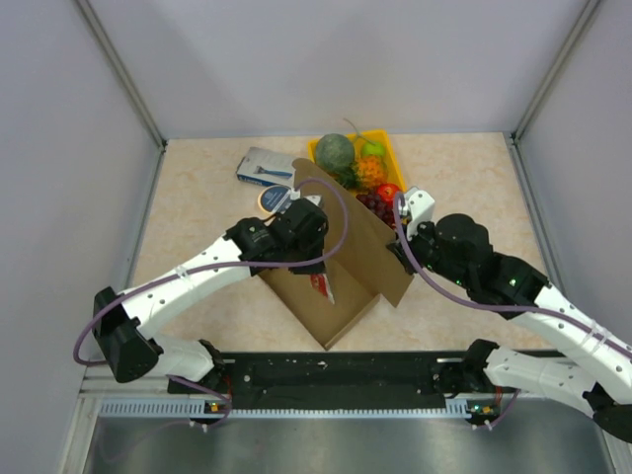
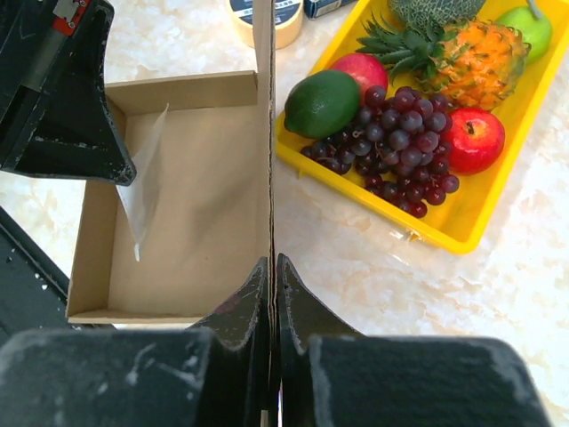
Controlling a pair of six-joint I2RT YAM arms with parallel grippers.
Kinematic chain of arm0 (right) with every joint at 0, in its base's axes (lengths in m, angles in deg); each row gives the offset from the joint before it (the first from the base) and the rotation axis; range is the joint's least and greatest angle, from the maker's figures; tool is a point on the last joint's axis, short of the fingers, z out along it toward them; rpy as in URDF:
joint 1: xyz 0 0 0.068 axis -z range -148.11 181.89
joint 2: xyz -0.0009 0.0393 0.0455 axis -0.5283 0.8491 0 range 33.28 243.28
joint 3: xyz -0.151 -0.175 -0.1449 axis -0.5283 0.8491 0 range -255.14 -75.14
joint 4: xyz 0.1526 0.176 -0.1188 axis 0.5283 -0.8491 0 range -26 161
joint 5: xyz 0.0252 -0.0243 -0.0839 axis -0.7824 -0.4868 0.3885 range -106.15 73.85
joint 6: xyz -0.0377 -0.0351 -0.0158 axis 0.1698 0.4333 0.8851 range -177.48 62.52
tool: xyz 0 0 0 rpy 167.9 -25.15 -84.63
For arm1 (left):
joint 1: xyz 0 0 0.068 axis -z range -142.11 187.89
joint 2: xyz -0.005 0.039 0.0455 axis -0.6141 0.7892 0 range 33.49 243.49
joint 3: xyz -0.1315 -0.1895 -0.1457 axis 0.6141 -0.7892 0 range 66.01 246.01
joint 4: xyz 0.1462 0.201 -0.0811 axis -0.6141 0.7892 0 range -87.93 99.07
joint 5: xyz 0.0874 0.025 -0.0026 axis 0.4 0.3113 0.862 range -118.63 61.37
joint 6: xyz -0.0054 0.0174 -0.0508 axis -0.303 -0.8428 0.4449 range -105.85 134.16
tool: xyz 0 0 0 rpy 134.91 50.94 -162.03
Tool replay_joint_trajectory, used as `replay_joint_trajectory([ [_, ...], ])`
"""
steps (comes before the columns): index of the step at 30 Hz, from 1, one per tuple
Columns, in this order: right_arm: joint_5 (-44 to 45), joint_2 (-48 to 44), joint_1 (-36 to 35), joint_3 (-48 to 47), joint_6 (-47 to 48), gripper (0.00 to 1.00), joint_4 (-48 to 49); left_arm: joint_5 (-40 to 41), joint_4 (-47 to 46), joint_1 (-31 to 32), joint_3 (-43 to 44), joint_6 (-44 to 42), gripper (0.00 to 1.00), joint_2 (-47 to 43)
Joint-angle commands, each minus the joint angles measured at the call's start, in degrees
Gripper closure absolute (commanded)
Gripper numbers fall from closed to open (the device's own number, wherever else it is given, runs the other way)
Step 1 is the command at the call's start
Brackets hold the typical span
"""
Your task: Fold the paper box
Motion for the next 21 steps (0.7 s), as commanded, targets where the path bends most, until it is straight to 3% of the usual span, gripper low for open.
replay_joint_trajectory([
  [1, -1.0, -0.8, 0.6, -1.5, -1.1, 1.00, 3.7, 7.7, 4.0, 0.2, 0.6, 0.8, 1.00, -1.6],
  [5, -1.2, -0.9, 0.6, -1.5, -1.0, 1.00, 3.8, 12.8, 9.3, 0.2, 0.3, -1.0, 1.00, -1.0],
  [13, -0.8, -2.1, 0.7, 0.0, -1.5, 1.00, 4.1, 2.9, 4.0, 0.3, 2.7, -1.3, 1.00, 7.1],
  [14, -0.8, -2.4, 0.7, 0.4, -1.6, 1.00, 4.2, 2.8, 3.7, 0.3, 3.2, -1.4, 0.83, 7.1],
  [16, -0.5, -2.6, 0.6, 1.4, -1.4, 1.00, 4.5, 2.1, 3.5, 0.3, 5.2, -2.5, 0.58, 7.2],
  [17, -0.2, -2.6, 0.6, 1.9, -1.4, 1.00, 4.4, 1.6, 3.5, 0.3, 5.9, -2.9, 0.38, 7.0],
  [19, 0.0, -2.6, 0.6, 2.2, -0.8, 1.00, 4.5, 2.2, 3.3, 0.3, 7.0, -4.3, 0.26, 4.9],
  [21, 0.4, -2.8, 0.6, 2.5, 0.1, 1.00, 4.5, 4.8, 2.6, -0.1, 6.6, -5.6, 0.20, 0.4],
])
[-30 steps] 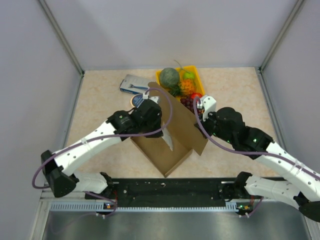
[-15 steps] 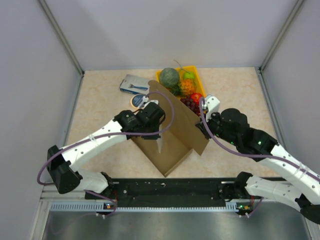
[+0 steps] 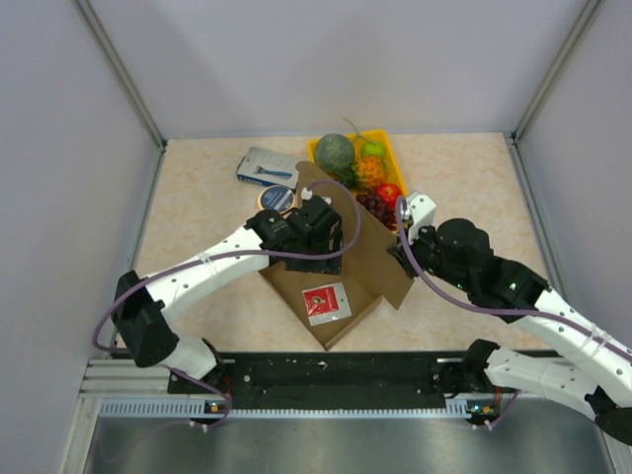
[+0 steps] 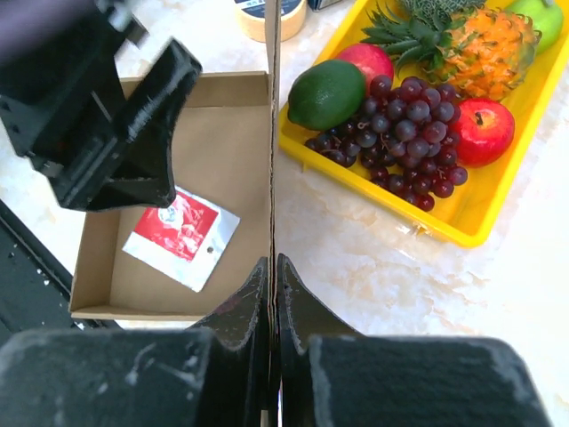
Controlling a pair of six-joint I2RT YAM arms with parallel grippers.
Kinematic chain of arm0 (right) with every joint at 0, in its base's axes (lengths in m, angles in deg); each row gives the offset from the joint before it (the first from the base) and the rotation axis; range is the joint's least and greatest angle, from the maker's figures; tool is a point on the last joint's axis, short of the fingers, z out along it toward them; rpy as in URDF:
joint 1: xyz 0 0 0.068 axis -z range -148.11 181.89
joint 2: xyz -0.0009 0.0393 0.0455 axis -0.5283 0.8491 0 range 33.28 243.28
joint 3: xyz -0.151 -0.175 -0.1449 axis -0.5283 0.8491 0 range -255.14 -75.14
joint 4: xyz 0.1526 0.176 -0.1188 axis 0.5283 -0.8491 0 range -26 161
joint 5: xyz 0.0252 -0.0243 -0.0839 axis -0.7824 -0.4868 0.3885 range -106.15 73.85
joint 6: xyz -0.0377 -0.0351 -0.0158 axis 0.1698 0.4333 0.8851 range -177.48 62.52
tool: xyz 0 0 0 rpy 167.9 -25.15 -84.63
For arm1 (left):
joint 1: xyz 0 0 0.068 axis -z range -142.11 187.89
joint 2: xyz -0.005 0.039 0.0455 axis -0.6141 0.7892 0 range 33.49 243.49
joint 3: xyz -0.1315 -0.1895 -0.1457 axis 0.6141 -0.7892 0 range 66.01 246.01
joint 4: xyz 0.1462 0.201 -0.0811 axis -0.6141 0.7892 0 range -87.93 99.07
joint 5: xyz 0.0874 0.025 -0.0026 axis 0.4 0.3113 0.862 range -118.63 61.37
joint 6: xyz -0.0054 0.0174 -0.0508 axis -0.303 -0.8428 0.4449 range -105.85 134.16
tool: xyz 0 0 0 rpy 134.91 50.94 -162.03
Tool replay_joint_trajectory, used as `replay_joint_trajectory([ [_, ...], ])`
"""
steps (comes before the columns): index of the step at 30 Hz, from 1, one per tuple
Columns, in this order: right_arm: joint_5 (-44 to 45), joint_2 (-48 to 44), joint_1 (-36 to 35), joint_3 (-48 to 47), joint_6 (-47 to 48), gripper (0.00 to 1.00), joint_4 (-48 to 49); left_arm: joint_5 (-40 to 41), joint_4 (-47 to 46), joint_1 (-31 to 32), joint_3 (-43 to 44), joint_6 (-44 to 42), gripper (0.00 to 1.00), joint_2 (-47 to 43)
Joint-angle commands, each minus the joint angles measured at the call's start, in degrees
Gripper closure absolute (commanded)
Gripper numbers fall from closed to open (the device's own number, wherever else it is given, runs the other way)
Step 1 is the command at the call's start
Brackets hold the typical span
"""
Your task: Fold the paper box
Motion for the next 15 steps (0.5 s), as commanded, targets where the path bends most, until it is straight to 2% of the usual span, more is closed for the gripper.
replay_joint_trajectory([
  [1, 0.9, -1.2, 0.5, 0.3, 1.4, 1.00, 4.1, 4.1, -3.1, -0.7, 1.9, -4.1, 0.20, -9.6],
  [5, -2.7, -0.4, 1.2, 0.8, 6.3, 1.00, 5.1, 9.1, -8.6, -8.9, -4.2, -5.4, 0.26, -19.6],
  [6, -5.5, 0.2, 1.8, 0.6, 7.8, 1.00, 5.0, 8.2, -10.8, -15.3, -6.1, -5.9, 0.26, -23.4],
  [7, -6.0, 1.9, 2.6, 0.3, 8.2, 1.00, 4.9, 6.4, -13.1, -18.9, -9.8, -6.4, 0.27, -25.0],
  [8, -7.1, 2.6, 3.1, 0.1, 8.8, 1.00, 4.9, 1.8, -17.9, -25.3, -11.3, -6.6, 0.27, -26.4],
  [9, -9.3, 3.4, 3.7, -0.1, 9.1, 1.00, 4.9, -0.9, -21.3, -27.6, -14.0, -8.7, 0.25, -28.1],
  [10, -11.0, 4.0, 4.4, -0.1, 9.3, 1.00, 4.9, -1.7, -24.0, -29.3, -15.0, -10.2, 0.22, -28.4],
  [13, -16.7, 4.2, 5.6, -0.1, 11.2, 1.00, 4.9, -1.2, -33.9, -33.0, -17.9, -19.6, 0.22, -25.6],
  [15, -18.2, 4.6, 5.6, 0.0, 13.1, 1.00, 4.6, -13.9, -41.7, -37.1, -19.1, -24.3, 0.21, -21.1],
])
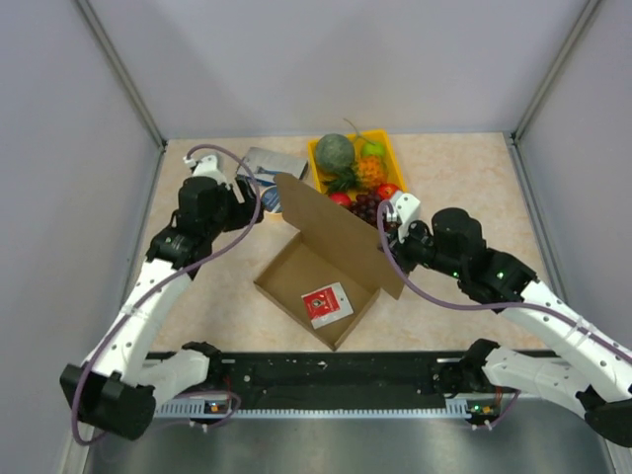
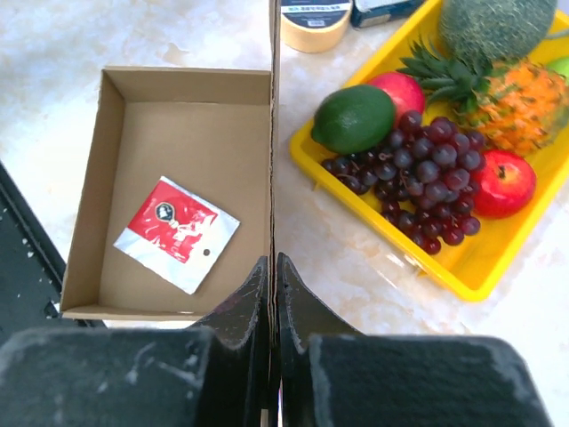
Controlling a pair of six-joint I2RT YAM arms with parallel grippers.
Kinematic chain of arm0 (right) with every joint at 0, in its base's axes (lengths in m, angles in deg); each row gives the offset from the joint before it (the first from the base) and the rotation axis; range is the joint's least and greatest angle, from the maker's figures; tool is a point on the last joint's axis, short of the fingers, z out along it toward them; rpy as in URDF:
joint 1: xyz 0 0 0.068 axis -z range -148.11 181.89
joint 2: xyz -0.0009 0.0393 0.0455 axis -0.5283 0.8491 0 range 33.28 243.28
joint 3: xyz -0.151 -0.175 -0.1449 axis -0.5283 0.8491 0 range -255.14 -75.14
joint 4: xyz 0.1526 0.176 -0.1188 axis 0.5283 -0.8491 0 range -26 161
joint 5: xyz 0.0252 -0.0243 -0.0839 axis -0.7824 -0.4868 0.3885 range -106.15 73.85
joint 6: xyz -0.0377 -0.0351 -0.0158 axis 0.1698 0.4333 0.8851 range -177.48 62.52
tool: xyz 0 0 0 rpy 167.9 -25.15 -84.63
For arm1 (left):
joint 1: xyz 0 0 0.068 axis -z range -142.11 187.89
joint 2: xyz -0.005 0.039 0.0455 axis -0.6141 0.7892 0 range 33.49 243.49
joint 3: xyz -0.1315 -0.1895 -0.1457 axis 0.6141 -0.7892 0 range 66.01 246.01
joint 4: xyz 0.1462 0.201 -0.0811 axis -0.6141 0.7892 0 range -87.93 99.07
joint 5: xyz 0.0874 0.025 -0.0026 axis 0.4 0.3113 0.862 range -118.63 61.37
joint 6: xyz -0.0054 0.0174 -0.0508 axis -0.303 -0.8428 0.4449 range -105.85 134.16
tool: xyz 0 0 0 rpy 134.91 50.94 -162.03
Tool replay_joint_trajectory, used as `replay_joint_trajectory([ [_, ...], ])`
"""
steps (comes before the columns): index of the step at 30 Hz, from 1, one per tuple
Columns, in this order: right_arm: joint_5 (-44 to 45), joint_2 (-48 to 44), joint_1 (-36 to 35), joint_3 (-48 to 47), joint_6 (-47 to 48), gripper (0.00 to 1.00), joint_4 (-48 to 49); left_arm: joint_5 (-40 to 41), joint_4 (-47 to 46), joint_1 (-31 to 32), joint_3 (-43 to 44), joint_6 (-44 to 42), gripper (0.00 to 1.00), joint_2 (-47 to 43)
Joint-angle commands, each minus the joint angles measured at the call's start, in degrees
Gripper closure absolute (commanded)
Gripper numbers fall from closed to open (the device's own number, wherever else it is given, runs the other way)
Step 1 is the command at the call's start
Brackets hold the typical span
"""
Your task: Fold the paper box
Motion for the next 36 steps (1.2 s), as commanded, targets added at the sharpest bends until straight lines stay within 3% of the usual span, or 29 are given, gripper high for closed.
replay_joint_trajectory([
  [1, -7.8, 1.0, 0.7, -1.0, 4.9, 1.00, 0.1, -21.3, -20.4, -6.3, -2.8, -12.7, 0.20, 9.3],
  [3, -8.3, 1.9, 0.8, -2.1, 5.9, 1.00, -1.5, -34.1, -22.1, -10.3, -2.5, -13.7, 0.19, 14.9],
  [5, -10.7, 2.5, 1.2, -3.3, 6.2, 1.00, -2.4, -40.6, -27.4, -14.2, -3.7, -14.1, 0.19, 17.9],
  [6, -11.6, 2.6, 1.4, -3.4, 6.1, 1.00, -2.3, -50.4, -30.6, -15.5, -5.5, -13.3, 0.21, 20.1],
  [9, -12.8, 3.6, 1.7, -4.1, 5.8, 1.00, -2.4, -60.7, -43.9, -18.0, -9.8, -11.4, 0.21, 21.4],
  [14, -12.5, 4.7, 2.1, -4.2, 6.4, 1.00, -2.5, -70.2, -47.6, -18.0, -10.4, -12.5, 0.24, 22.8],
  [20, -14.5, 4.9, 4.3, -4.9, 6.8, 1.00, -2.5, -71.1, -44.6, -17.8, -10.1, -21.6, 0.27, 20.5],
  [24, -16.0, 5.6, 4.9, -5.5, 7.1, 1.00, -2.5, -68.6, -33.8, -17.7, -7.1, -30.7, 0.32, 20.5],
  [28, -18.2, 6.4, 6.0, -5.9, 7.3, 1.00, -2.7, -67.7, -33.2, -18.0, -5.8, -33.4, 0.31, 19.7],
  [36, -20.5, 6.6, 7.1, -6.3, 6.8, 1.00, -3.3, -69.6, -26.1, -19.9, 0.9, -38.1, 0.28, 26.5],
])
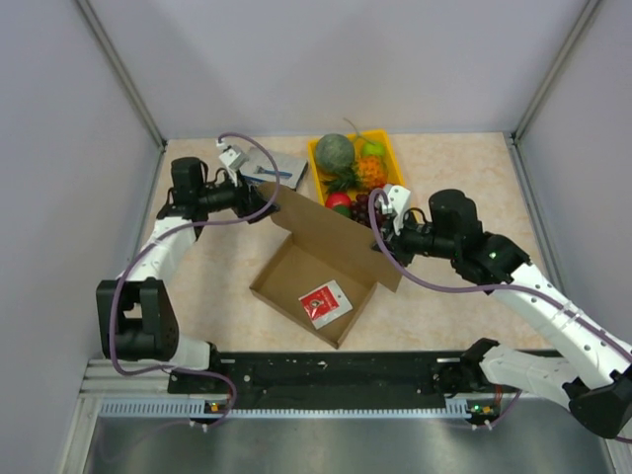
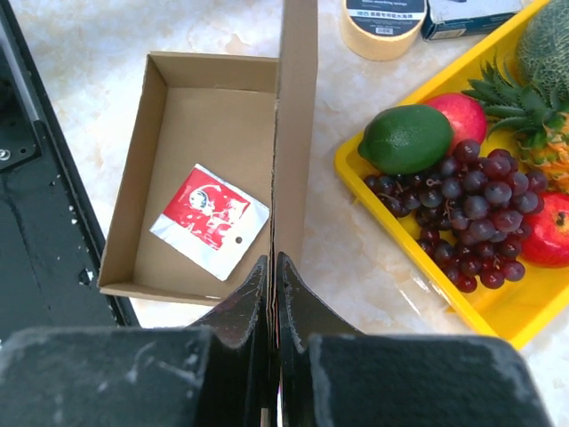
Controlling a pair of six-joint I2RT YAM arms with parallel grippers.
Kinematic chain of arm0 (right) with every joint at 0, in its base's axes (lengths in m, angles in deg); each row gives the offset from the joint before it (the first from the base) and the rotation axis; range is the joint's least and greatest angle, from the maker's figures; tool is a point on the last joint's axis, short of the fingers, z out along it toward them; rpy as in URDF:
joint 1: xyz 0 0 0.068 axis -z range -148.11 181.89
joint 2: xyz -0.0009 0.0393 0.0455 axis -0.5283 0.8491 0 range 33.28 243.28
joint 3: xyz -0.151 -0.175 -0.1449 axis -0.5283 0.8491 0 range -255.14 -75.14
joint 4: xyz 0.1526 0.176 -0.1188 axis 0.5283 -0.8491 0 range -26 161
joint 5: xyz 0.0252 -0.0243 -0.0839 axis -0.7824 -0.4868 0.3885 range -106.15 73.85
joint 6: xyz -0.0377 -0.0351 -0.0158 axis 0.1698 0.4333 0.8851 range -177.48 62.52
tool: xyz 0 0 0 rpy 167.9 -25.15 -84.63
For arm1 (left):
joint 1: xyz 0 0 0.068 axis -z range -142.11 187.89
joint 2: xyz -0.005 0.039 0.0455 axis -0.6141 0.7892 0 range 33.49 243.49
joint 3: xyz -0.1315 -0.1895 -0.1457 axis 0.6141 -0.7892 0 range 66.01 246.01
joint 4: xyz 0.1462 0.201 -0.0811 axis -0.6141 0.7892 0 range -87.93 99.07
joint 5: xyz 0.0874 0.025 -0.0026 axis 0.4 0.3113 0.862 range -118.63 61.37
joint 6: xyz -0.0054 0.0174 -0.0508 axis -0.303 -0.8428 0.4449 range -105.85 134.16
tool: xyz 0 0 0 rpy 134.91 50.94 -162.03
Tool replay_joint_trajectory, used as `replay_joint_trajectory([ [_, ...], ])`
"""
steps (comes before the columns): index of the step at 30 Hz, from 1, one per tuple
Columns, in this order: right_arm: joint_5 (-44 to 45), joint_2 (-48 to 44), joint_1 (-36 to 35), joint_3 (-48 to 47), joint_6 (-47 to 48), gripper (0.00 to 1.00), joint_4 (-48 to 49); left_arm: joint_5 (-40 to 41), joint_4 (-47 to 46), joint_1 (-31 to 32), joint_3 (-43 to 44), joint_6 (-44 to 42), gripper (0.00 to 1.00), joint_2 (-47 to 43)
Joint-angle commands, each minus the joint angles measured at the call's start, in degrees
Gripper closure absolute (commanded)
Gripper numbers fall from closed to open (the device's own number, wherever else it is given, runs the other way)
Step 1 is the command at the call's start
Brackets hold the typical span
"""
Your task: Fold the paper box
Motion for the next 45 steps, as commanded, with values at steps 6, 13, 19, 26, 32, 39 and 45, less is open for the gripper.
replay_joint_trajectory([
  [6, -2.0, 0.9, 0.4, -2.5, 0.6, 1.00, -1.3, -15.1, -0.3, -1.1, 7.0, 1.5, 0.32, 6.5],
  [13, 8.3, 3.4, 0.4, -3.9, -0.3, 1.00, 0.0, -11.6, -4.6, -0.3, 0.4, 4.9, 0.55, -0.4],
  [19, 13.0, 8.3, 0.4, -8.8, -4.9, 0.95, 0.1, 5.9, -8.8, 4.6, -6.4, 13.4, 0.77, -9.3],
  [26, 18.9, 7.5, 0.4, -12.1, -18.4, 0.33, -11.4, 27.6, -7.0, 11.5, -12.9, 14.3, 0.95, -19.5],
  [32, 19.5, 4.8, 2.4, -10.2, -19.5, 0.25, -16.2, 34.1, -8.3, 12.9, -17.6, 16.1, 1.00, -24.3],
  [39, 3.8, 0.2, 16.2, -9.3, -18.4, 0.23, -16.4, 35.6, -7.3, 13.7, -18.6, 17.0, 1.00, -26.3],
  [45, 1.7, -4.0, 16.3, -2.1, -14.7, 0.20, -8.0, 35.5, -7.3, 14.1, -19.0, 16.6, 1.00, -28.4],
])
